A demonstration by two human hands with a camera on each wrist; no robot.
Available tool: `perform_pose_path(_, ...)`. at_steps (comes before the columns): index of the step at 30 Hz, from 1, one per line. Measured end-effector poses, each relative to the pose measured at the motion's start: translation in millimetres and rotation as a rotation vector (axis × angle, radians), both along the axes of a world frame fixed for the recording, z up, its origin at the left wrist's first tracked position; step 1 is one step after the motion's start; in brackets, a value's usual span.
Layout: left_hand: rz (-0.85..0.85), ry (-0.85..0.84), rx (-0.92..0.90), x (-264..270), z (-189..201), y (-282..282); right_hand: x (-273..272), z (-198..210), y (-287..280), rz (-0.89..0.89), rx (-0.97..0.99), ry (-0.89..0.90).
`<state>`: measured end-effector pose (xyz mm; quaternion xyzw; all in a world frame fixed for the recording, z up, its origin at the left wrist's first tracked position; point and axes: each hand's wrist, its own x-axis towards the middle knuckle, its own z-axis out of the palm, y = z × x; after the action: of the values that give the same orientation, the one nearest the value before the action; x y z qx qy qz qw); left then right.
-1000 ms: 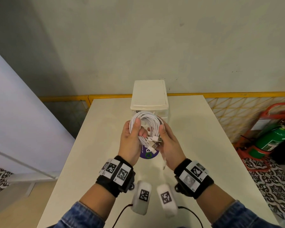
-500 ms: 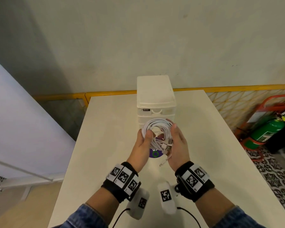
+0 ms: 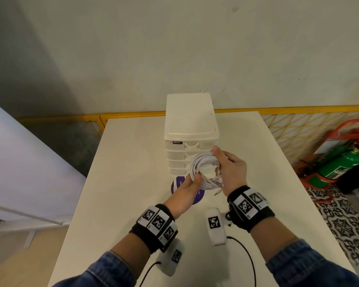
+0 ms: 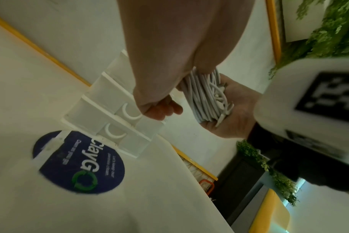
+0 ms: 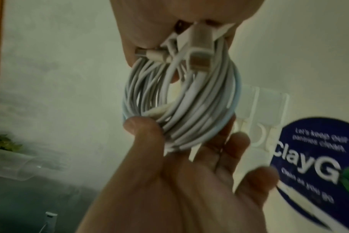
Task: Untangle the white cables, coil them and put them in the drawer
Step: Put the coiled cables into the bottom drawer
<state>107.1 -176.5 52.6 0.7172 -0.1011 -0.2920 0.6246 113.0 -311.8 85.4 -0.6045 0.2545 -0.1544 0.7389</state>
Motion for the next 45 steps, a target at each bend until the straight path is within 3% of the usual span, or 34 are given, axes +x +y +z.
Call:
perform_pose_path(4, -0.003, -0.015, 0.061, 21, -13, -7, 18, 18, -30, 0.11, -0.194, -0.006)
perform_pose_path(9, 0.419, 0.229, 0.056, 61, -34, -12, 42, 35, -58, 0.271, -0.459, -0.01)
perform_pose_path(14, 0.541, 0.487, 0.135, 83, -48, -25, 57, 33, -72, 0.456, -0.625, 0.005)
perform_pose_path(20, 0.806, 0.507, -0.036, 87, -61, -40, 67, 24, -86, 0.563, -0.699, 0.085)
perform_pose_path(25, 0.821, 0.591, -0.149, 87, -62, -54, 70, 22, -88, 0.589, -0.709, 0.065)
perform_pose_path(32, 0.833, 0.506, -0.179, 80, -69, -56, 70, 15, -88, 0.562, -0.7, 0.03)
perform_pose_path(45, 0.775, 0.483, -0.182, -13, -74, -26, 61, 4, -73, 0.417, -0.705, -0.024)
